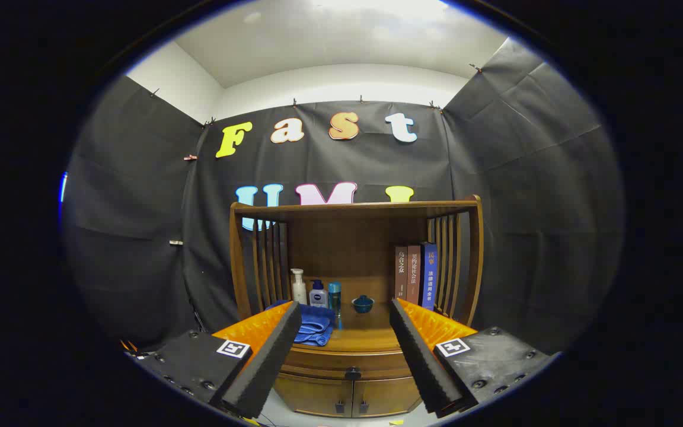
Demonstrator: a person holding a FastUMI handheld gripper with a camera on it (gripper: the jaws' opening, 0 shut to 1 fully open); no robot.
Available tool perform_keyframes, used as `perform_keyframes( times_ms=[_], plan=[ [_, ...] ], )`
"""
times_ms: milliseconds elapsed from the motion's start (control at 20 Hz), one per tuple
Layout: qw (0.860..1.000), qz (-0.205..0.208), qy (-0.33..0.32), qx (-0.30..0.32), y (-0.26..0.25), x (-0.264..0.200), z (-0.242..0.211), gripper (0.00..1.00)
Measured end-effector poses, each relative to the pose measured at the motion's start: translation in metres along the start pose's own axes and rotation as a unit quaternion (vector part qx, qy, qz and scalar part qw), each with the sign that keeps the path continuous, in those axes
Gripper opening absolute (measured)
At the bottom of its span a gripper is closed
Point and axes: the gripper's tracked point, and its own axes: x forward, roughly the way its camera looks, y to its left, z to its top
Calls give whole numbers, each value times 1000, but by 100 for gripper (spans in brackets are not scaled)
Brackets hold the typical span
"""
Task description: Pull open the drawer, take out the items inside it, and place them on the countertop above the cabinet.
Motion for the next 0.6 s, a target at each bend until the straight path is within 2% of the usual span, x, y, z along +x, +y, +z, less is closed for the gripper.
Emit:
perform_keyframes(
  times_ms=[600],
  plan=[
    [1000,-6,-3,7,1,-2,16,98]
  ],
)
